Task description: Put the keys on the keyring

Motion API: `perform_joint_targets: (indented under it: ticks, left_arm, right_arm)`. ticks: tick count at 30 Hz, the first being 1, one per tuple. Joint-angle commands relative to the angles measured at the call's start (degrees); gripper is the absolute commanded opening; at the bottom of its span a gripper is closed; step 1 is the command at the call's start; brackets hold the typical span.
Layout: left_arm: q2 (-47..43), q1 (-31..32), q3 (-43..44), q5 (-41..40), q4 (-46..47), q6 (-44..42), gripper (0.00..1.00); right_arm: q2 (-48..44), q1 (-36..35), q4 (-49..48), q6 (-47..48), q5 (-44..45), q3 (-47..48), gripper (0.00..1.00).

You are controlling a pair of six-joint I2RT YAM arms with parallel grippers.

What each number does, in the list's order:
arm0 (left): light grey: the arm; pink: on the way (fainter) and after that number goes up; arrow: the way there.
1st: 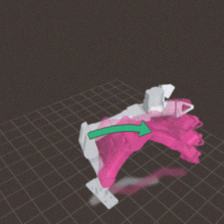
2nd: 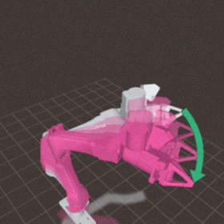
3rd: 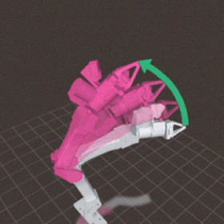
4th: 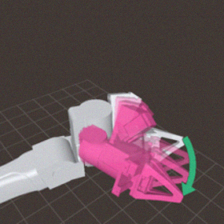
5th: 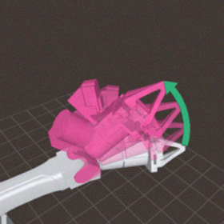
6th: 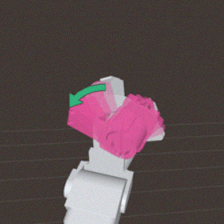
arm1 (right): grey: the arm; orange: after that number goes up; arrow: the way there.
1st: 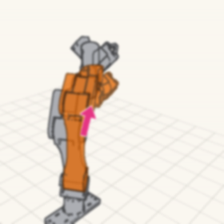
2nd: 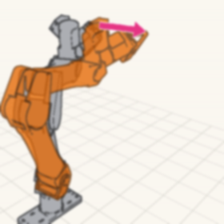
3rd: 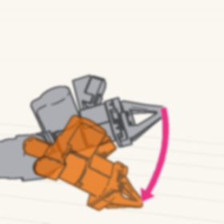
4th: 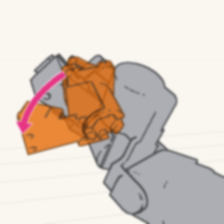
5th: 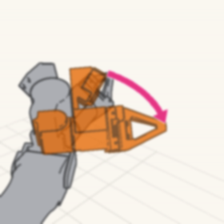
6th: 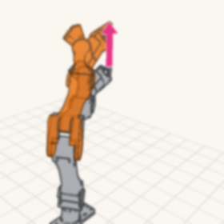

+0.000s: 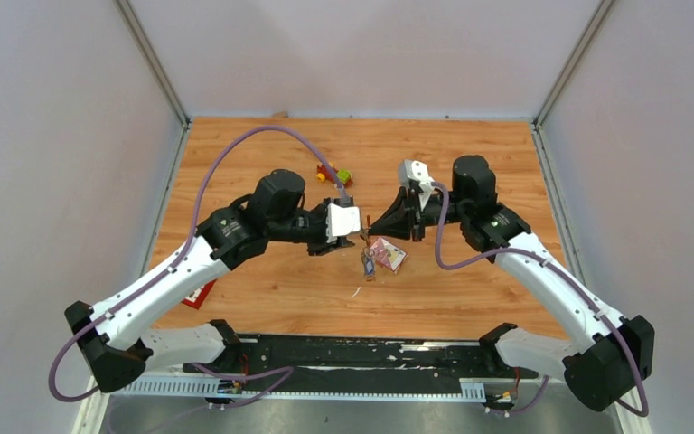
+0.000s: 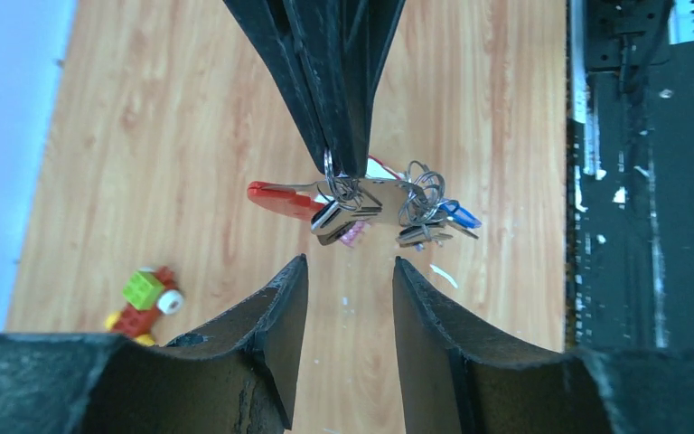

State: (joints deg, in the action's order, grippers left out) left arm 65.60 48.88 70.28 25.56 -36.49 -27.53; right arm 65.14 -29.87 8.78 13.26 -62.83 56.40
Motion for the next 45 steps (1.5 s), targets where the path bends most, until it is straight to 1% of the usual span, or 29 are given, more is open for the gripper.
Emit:
perform_joint_targets:
  ticks: [1, 5, 9, 15, 16, 21, 25, 26, 28, 38, 45]
  left_arm:
    - [-1.9, -0.4, -3.6, 2.2, 10.2, -9.0, 0.47]
    - [-0.5, -0.4, -3.4, 3.8, 12.4, -10.1, 0.45]
    - [0.9, -0.4, -2.9, 5.8, 13.3, -9.6, 0.38]
    - [2.0, -0.4, -3.4, 10.1, 14.7, -7.2, 0.14]
    - [2.2, -0.4, -3.4, 10.4, 14.8, -7.0, 0.11]
    - [3.5, -0.4, -2.7, 11.0, 15.7, -4.8, 0.10]
    - [3.8, -0.4, -1.8, 10.2, 15.1, -4.6, 0.09]
    - [3.7, -0.4, -1.9, 9.8, 15.0, -4.7, 0.07]
    - [3.4, -0.4, -2.3, 8.8, 14.8, -5.2, 0.00]
    - [0.7, -0.4, -3.4, 1.9, 11.7, -9.2, 0.00]
    - [0.2, -0.4, -3.0, -0.8, 10.3, -11.1, 0.00]
  right_arm:
    - [-0.5, 0.4, -5.0, -5.6, -3.0, 5.2, 0.00]
    - [0.3, 0.6, -7.2, -8.5, -3.7, 5.7, 0.00]
    - [0.4, 0.8, -9.1, -10.3, -3.7, 4.9, 0.00]
    - [0.1, 1.2, -11.9, -11.5, -3.4, 3.8, 0.00]
    - [0.0, 1.2, -12.3, -11.7, -3.4, 3.6, 0.00]
    - [0.1, 1.2, -14.0, -11.9, -2.7, 1.8, 0.00]
    - [0.0, 1.3, -14.2, -11.1, -2.2, 0.6, 0.00]
    - [-0.2, 1.2, -13.7, -10.5, -2.0, 0.6, 0.00]
    - [-0.6, 1.2, -12.0, -8.6, -1.3, 0.8, 0.00]
    - [-2.6, 1.2, -4.3, -1.4, 5.0, 1.0, 0.00]
    - [-2.6, 1.2, -4.7, -0.6, 6.2, 0.0, 0.00]
